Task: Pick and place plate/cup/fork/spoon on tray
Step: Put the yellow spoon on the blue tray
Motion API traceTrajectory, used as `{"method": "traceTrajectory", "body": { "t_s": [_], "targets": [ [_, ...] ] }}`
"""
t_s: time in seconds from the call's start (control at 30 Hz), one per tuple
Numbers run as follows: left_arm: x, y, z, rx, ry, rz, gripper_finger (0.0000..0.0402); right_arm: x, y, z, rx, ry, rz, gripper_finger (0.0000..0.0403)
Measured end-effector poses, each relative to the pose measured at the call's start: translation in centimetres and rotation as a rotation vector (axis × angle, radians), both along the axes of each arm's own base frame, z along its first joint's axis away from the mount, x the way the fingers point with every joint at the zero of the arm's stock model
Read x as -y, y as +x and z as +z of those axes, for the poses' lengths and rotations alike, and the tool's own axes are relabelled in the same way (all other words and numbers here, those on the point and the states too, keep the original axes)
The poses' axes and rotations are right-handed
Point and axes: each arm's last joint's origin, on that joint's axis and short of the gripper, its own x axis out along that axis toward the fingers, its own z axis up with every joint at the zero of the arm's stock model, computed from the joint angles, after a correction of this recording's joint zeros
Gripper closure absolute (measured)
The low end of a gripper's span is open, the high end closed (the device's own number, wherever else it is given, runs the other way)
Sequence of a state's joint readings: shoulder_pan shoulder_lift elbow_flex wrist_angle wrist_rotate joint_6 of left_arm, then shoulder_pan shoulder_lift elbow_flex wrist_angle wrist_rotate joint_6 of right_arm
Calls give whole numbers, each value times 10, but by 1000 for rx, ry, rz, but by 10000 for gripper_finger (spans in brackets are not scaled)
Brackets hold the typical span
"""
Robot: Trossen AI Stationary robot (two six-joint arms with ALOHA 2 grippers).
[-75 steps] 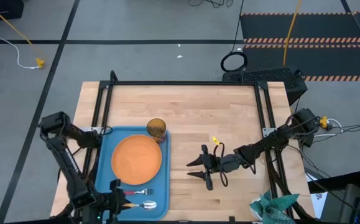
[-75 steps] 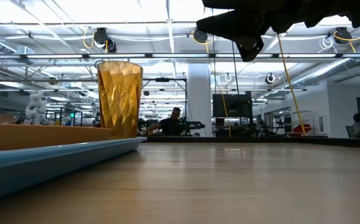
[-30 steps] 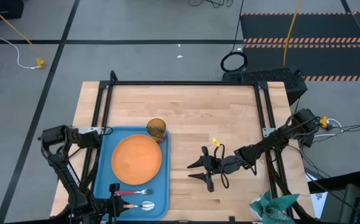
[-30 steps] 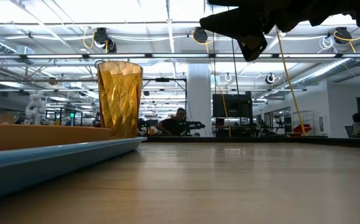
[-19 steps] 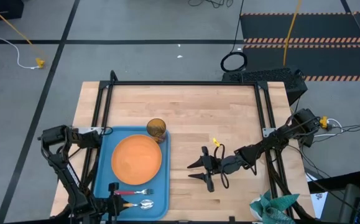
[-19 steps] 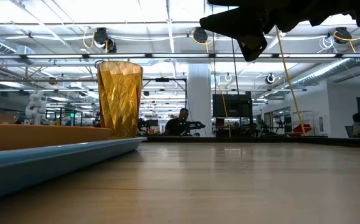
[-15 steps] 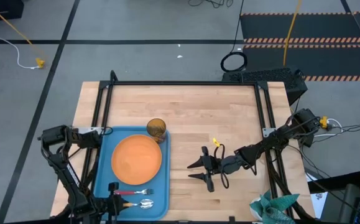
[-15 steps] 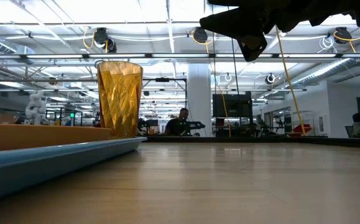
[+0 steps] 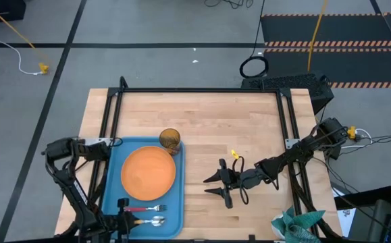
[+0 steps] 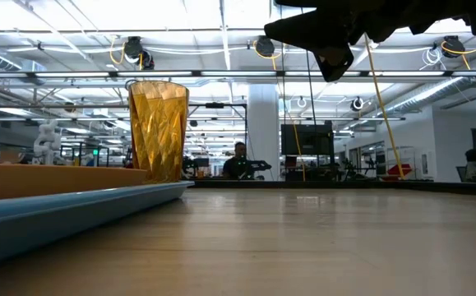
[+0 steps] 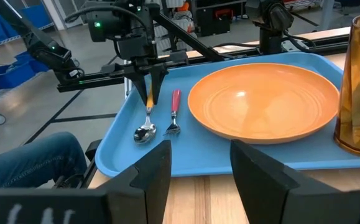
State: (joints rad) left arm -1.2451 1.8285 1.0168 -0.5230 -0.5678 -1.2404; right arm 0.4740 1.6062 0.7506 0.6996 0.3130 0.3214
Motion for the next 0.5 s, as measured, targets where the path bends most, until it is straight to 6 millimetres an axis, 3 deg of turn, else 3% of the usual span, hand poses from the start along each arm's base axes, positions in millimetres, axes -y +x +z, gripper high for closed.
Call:
{"method": "traceTrajectory", "body": {
  "t_s": [0.5],
  "targets": [
    [0,0,-4,-27,11,-1,309,0,0,0,0,0,0,245]
  ]
}}
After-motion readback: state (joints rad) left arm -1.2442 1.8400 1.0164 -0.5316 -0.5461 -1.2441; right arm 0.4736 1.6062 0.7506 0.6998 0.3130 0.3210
